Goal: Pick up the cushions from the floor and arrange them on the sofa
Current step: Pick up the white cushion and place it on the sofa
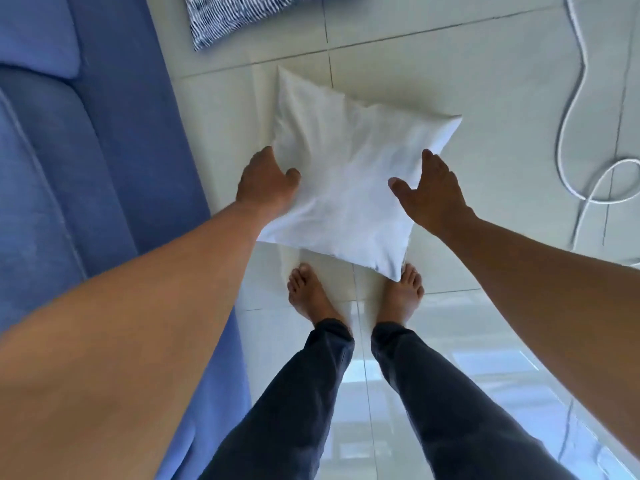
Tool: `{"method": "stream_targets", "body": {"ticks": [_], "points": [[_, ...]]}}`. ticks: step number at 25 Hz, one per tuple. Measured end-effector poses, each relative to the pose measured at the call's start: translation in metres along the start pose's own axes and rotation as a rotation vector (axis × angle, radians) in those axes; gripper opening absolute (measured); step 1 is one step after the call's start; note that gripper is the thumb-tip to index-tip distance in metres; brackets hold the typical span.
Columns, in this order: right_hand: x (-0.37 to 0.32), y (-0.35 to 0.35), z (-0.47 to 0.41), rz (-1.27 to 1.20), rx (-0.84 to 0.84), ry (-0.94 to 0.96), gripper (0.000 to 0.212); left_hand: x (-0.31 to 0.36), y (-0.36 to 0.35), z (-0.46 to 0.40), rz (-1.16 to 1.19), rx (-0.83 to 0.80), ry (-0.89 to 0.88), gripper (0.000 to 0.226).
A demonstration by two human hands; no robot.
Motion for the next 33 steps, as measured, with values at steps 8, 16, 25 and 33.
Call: {"method": "stream_targets", "body": {"ticks": [8, 16, 25, 33], "points": [[0.095, -0.079, -0.043, -0.875, 0.059, -0.535, 0.097, -0.023, -0.074, -0.1, 0.52, -0.23, 0.304, 0.092], [0.037, -0.006, 0.005, -0.894, 0.12, -0.362, 0.076, -0.022, -0.024, -0.011, 0.683, -0.186, 0.212, 0.05], [-0.114, 0.167, 0.13, -0.817, 0.166, -0.11, 0.053, -0.013, 0.155, 0.175, 0.95, -0.141, 0.13, 0.023], [-0.237, 0.288, 0.273, -0.795, 0.217, 0.121, 0.034, -0.048, 0.282, 0.355, 1.152, -0.032, 0.045, 0.037]]}}
Point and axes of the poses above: each hand's wrist, its own z-axis away from the middle knuckle, its own y-axis out of the back of the hand, x = y × z, the point moved 10 cm from there along -z, towards the middle knuckle, and after that the axes turned 11 degrees about y, right-handed, at the moved point
